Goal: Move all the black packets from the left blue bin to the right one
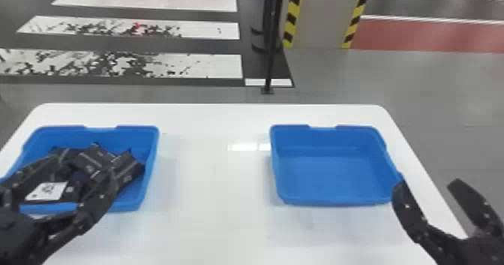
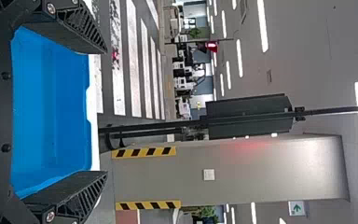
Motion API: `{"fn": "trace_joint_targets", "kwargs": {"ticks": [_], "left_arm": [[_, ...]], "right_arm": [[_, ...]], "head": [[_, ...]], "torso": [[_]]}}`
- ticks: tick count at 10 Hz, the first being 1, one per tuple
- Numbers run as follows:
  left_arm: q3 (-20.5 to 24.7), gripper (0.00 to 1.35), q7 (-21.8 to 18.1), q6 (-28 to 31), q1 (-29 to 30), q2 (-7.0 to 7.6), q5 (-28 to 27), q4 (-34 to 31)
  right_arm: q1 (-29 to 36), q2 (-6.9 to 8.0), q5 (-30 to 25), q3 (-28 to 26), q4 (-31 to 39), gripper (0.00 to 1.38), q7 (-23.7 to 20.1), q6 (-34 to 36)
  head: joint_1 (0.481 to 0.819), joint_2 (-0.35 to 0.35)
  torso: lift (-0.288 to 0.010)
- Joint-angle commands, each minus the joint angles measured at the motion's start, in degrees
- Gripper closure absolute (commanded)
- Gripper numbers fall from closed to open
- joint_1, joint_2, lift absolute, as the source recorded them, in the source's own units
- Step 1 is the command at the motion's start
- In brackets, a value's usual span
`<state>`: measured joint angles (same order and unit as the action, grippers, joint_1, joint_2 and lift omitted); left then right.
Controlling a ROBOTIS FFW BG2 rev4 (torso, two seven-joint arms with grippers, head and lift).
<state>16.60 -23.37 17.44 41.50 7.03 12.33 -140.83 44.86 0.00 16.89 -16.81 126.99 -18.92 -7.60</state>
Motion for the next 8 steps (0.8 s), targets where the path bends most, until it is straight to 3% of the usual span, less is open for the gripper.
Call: {"fn": "trace_joint_targets", "kwargs": {"ticks": [1, 8], "left_arm": [[0.20, 0.18, -0.01, 0.13, -0.02, 0.00, 0.01, 0.00], [1.00, 0.18, -0.01, 4.77, -1.70, 0.18, -0.56, 0.00]], "right_arm": [[0.00, 0.05, 0.25, 0.01, -0.08, 0.10, -0.06, 0.00], [0.00, 0.05, 0.71, 0.01, -0.36, 0.10, -0.06, 0.00]], "head": [[0.695, -0.084], [0.695, -0.078]], "torso": [[-0.138], [-0.138]]}}
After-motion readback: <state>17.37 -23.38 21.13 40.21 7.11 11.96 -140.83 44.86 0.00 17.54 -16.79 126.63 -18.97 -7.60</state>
